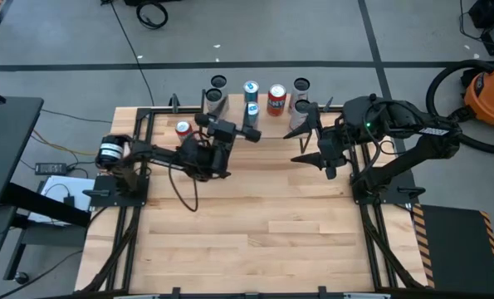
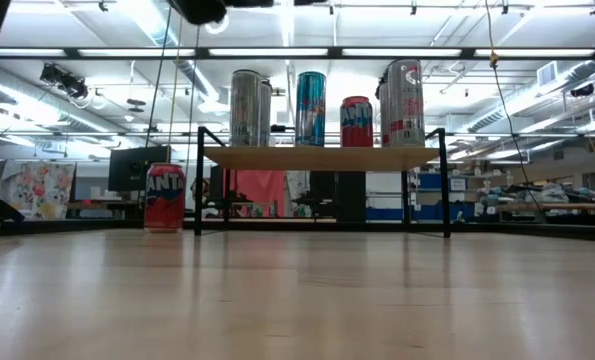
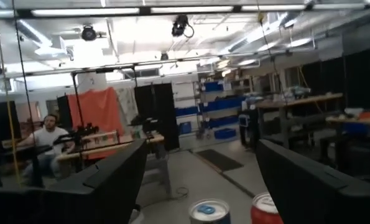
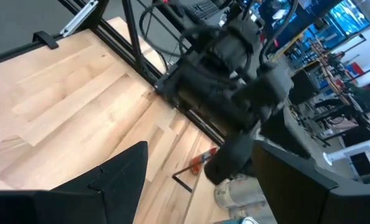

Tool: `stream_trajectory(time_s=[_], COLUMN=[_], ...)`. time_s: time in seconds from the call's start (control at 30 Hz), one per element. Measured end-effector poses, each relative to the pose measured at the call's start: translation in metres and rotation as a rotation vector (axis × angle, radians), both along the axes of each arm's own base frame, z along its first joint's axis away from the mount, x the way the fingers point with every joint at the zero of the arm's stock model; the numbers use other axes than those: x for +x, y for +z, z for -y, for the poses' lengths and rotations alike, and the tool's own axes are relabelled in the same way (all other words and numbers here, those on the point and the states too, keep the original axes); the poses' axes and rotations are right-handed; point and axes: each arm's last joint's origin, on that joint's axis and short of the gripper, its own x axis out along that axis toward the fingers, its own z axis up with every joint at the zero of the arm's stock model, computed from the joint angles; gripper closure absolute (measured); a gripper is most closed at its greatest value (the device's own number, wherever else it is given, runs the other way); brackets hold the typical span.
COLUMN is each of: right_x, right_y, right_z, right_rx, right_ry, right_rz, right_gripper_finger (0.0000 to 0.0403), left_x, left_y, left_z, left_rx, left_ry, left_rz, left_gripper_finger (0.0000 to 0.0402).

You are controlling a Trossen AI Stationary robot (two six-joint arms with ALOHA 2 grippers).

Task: Place canned beverage on shelf
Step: Put the red soda can on the shelf aligned with the other red soda can

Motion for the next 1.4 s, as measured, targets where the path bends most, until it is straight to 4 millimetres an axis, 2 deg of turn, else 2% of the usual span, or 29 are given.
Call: stream_trajectory(time_s=[0.17, 0.43, 0.6, 0.8, 1.03, 1.4], right_x=[-0.001, -0.005, -0.005, -0.004, -0.001, 0.011], right_y=[-0.002, -0.011, -0.012, -0.021, -0.032, -0.042], right_z=[0.000, 0.001, -0.003, -0.010, -0.017, -0.021], right_rx=[0.000, 0.054, 0.112, 0.151, 0.171, 0.216], right_ry=[-0.002, -0.030, -0.022, -0.023, -0.034, -0.077], right_rz=[-0.025, -0.127, -0.150, -0.240, -0.354, -0.418], right_gripper_finger=[0.0108, 0.0108, 0.0108, 0.0108, 0.0108, 0.0108], left_x=[-0.012, -0.036, -0.049, -0.071, -0.099, -0.145], left_y=[0.015, 0.033, 0.033, 0.033, 0.018, 0.010], left_z=[0.019, 0.066, 0.093, 0.113, 0.120, 0.098], left_rx=[0.007, -0.029, -0.029, -0.048, -0.052, -0.054], left_ry=[0.006, -0.028, -0.113, -0.193, -0.251, -0.260], left_rz=[-0.106, -0.259, -0.269, -0.257, -0.285, -0.297], left_gripper_finger=[0.0088, 0.0088, 0.0088, 0.0088, 0.0088, 0.0088])
